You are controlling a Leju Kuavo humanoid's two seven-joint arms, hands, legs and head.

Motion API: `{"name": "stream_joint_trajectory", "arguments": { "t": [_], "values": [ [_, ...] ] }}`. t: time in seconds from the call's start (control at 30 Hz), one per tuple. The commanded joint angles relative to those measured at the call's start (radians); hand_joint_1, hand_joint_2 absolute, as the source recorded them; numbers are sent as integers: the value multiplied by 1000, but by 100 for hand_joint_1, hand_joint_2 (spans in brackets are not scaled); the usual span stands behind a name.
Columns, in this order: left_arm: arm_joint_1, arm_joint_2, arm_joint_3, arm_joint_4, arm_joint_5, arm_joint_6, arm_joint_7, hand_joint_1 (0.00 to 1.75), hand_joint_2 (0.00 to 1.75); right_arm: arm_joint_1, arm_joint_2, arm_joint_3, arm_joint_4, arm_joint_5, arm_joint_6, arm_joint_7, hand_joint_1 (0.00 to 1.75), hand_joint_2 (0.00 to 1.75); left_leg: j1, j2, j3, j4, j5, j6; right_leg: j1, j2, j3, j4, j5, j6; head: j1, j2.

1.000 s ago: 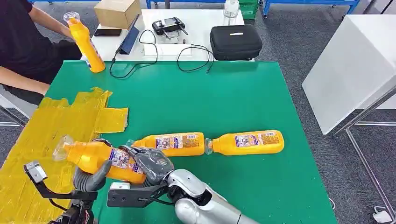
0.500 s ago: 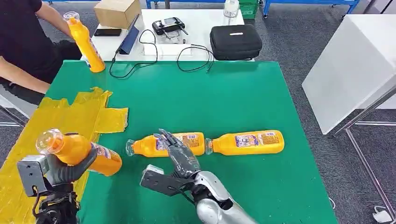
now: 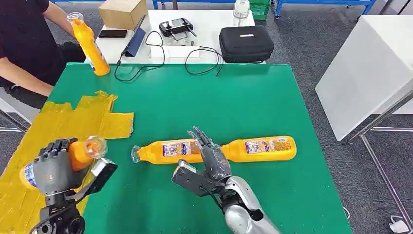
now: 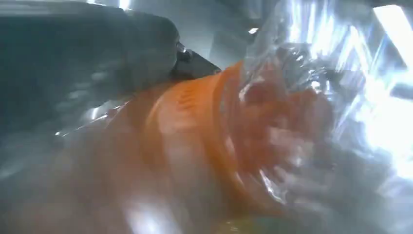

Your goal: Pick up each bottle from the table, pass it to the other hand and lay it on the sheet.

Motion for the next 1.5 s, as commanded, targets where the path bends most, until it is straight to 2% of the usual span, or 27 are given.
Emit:
{"name": "stream_joint_trajectory", "arguments": {
  "t": [0.03, 0.1, 0.23, 0.27, 0.3, 0.43, 0.53, 0.57, 0.8, 0.9, 1.0, 1.2, 1.33, 1.37, 1.5],
  "values": [
    [-95, 86, -126, 288, -94, 23, 70, 175, 175, -30, 5, -24, 29, 3, 20, 9, 0, 0, 0, -2, 2, -1, 0, -1, 0, -2, 2, -1, 0, -1, 0, 0],
    [-103, 102, -147, 321, -122, -20, 84, 175, 175, -38, 2, -19, 34, 1, 35, 12, 0, 0, 0, -1, 2, -1, 0, -1, 0, -2, 3, -1, 0, -1, 0, 0],
    [-173, 125, -197, 569, -129, -118, 99, 175, 175, -64, 5, -12, 61, 2, 60, 21, 0, 0, -1, -2, 3, -2, 1, 0, -1, -2, 3, -1, 0, 0, 0, 0],
    [-188, 128, -206, 626, -112, -138, 83, 2, 175, -68, 6, -11, 67, 4, 64, 23, 0, 0, -1, -2, 3, -2, 1, 0, -1, -2, 3, -1, 0, -1, 0, 0],
    [-206, 121, -192, 667, -121, -161, 132, 0, 0, -68, 7, -11, 70, 6, 67, 26, 0, 0, 0, -1, 4, -3, 1, -1, 0, -2, 4, -2, 0, -1, 0, 0],
    [-213, 135, -213, 706, -106, -156, 98, 0, 0, -73, 5, -2, 80, 17, 78, 30, 0, 0, 0, 0, 1, -1, 0, 0, 0, -1, 2, -1, 0, -1, 0, 0],
    [-207, 146, -223, 689, -106, -149, 89, 0, 0, -87, 3, 7, 101, 25, 89, 33, 0, 0, 0, 0, 6, -2, 0, -1, 0, -1, 7, -2, 1, -1, 0, 0],
    [-210, 151, -228, 692, -111, -146, 90, 0, 0, -99, 2, 12, 116, 32, 94, 35, 0, 175, 0, 0, 6, -2, 0, -1, 0, -1, 8, -1, 1, -1, 0, 0],
    [-241, 163, -236, 706, -80, -126, 55, 0, 0, -179, 7, 36, 226, 95, 118, 66, 0, 175, 0, -1, 7, -2, 3, -1, 0, -2, 9, -1, 1, -1, 0, 0],
    [-245, 167, -239, 680, -7, -117, -11, 0, 0, -229, 15, 41, 310, 131, 133, 84, 0, 175, 1, 0, 6, -2, 4, 0, 1, -1, 8, -1, 2, -1, 0, 0],
    [-243, 169, -241, 672, -7, -120, -10, 0, 0, -237, 17, 38, 326, 132, 134, 82, 0, 175, 0, -1, 6, -1, 4, 0, 0, -3, 8, 0, 2, 0, 0, 0],
    [-193, 141, -169, 443, 368, -204, -229, 0, 0, -318, 37, 2, 477, 207, 146, 96, 0, 175, 2, 3, 4, 1, 3, -1, 3, 1, 5, 1, 3, -2, 0, 0],
    [-139, 50, -68, 226, 772, -386, -411, 0, 0, -342, 54, -50, 554, 233, 144, 89, 0, 175, 1, -2, 2, 2, 4, 0, 1, -3, 5, 1, 2, 0, 0, 0],
    [-126, 36, -54, 174, 826, -434, -416, 0, 0, -348, 58, -57, 575, 238, 139, 85, 0, 175, 2, -2, 2, 2, 3, 0, 2, -3, 5, 1, 2, 0, 0, 0],
    [-121, 34, -55, 156, 826, -442, -407, 0, 0, -350, 59, -59, 581, 239, 136, 82, 0, 175, 1, -2, 1, 1, 4, 0, 1, -3, 4, 1, 1, 1, 0, 0]
  ]
}}
